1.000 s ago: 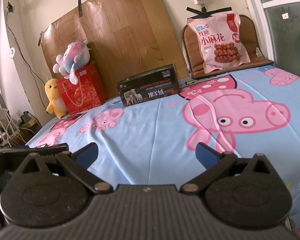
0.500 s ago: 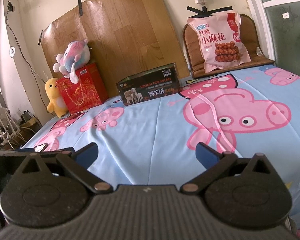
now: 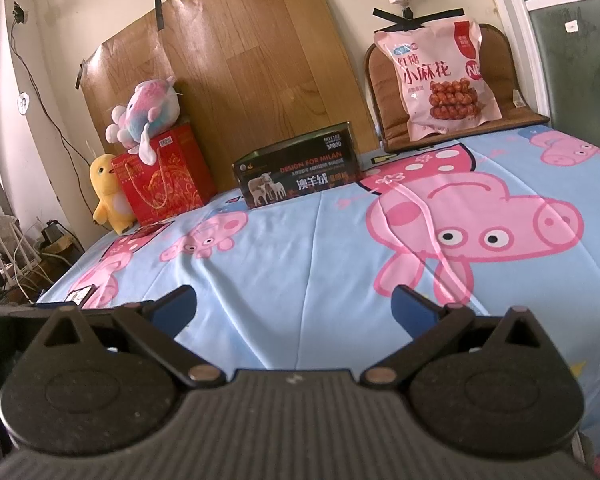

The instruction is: Organize snacks

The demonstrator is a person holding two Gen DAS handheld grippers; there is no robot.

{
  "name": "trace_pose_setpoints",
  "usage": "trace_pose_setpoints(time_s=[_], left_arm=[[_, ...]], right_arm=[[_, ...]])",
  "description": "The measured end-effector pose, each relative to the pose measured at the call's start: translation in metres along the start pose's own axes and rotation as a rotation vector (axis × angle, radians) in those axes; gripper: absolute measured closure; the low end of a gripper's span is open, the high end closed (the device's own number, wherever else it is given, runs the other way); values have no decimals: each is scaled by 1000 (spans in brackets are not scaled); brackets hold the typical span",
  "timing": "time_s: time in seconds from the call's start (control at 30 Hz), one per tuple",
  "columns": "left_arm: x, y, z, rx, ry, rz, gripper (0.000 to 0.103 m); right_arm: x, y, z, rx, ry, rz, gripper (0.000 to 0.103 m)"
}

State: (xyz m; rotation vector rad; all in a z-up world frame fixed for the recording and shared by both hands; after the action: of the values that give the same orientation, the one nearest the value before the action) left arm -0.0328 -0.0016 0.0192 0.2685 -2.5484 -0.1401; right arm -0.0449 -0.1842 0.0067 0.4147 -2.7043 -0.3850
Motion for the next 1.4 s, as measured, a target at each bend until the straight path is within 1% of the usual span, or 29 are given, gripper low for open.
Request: trace_pose_setpoints(time_s=[0.4,0.63,1.4], left_arm=[[-2,0,1,0,3,-3,0],[0,2,1,-5,-13,-21,0],[-2,1,-2,-10,-2,-3,0]], right_arm=[[0,0,0,-1,2,0,0],[-1,-1,0,-1,3,-1,0],[-1,-1,-1,-3,5,-2,0]])
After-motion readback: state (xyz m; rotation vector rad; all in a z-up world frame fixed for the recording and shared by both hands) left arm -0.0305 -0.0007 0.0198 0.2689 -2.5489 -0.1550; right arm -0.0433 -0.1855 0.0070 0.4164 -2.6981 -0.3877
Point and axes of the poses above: each gripper's, at about its wrist camera, not at the fingertips, and x roughly against the way its jaws point, y to its left, z to its underside, the point moved 6 cm from there along -x, roughly the way its jaws point, and after that the axes turned 4 degrees about -y, right-handed, at the moved point
